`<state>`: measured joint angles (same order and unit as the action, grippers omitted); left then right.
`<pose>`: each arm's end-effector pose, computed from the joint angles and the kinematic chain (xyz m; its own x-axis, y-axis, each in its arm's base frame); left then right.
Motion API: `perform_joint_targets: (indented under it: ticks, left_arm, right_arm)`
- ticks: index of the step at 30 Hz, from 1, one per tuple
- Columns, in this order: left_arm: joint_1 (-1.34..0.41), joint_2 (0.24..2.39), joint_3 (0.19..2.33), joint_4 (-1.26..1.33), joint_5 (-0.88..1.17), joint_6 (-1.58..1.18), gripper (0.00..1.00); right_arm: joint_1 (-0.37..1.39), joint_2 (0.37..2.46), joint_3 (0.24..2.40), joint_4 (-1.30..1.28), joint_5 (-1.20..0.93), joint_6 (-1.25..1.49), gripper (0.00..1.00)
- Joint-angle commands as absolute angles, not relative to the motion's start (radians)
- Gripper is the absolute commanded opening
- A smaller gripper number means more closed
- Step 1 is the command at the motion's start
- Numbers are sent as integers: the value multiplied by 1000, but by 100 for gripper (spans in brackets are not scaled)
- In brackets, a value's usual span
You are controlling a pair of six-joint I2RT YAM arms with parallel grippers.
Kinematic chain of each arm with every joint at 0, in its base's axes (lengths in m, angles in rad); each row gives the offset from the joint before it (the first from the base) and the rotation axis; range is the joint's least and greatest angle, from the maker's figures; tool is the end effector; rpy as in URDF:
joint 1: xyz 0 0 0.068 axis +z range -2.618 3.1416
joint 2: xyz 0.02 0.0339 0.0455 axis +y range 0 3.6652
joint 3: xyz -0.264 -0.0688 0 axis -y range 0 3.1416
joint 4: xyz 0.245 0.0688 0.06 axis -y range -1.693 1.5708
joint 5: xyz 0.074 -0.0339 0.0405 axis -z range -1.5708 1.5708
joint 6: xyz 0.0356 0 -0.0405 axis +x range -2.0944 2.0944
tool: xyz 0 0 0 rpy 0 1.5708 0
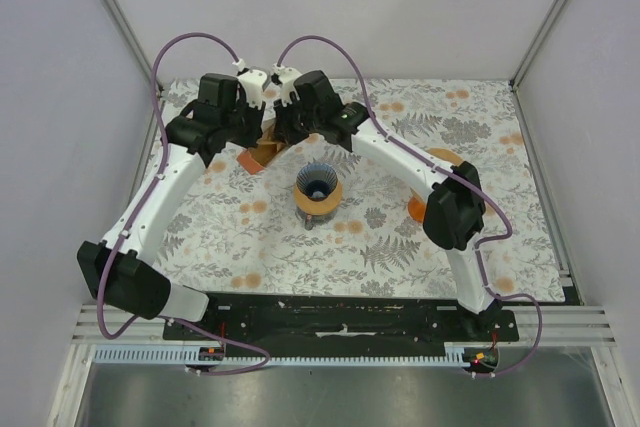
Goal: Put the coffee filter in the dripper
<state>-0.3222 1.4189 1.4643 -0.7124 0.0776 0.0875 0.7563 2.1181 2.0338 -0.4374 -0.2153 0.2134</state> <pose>0.2914 -0.1002 0.3778 -0.5519 0.2761 -0.7869 0.4233 0.9057 0.0209 0.3591 0.3492 0.3239 -0.5248 -0.2107 -0.8248 -0.7101 0.6427 0.2877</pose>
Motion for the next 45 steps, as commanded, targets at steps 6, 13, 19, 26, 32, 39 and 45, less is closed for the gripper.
perform_joint_targets:
  ticks: [6,13,19,26,32,39,45]
  left_arm:
    - [-305,1440,1419,-637,26,89,2]
    - [-255,1488,1385,-620,15,80,2]
    - [-229,1491,1367,-597,44,80,2]
    - [-92,1560,1313,-497,127,84,2]
    - [-57,1614,1238,-382,163,127,2]
    - [-26,1637,1241,-393,241,136,43]
    - [-20,1524,1252,-394,285,190,78]
  right_arm:
    - [746,2001,2040,-420,-287,224,0]
    - [709,1856,1919,-338,-331,261,0]
    - [673,1804,1888,-330,-353,273,0]
    - [650,1688,1798,-331,-356,256,0]
    - [629,1602,1707,-333,-367,249,0]
    - [614,1562,1643,-337,-383,247,0]
    - [601,1549,1629,-353,-400,244,0]
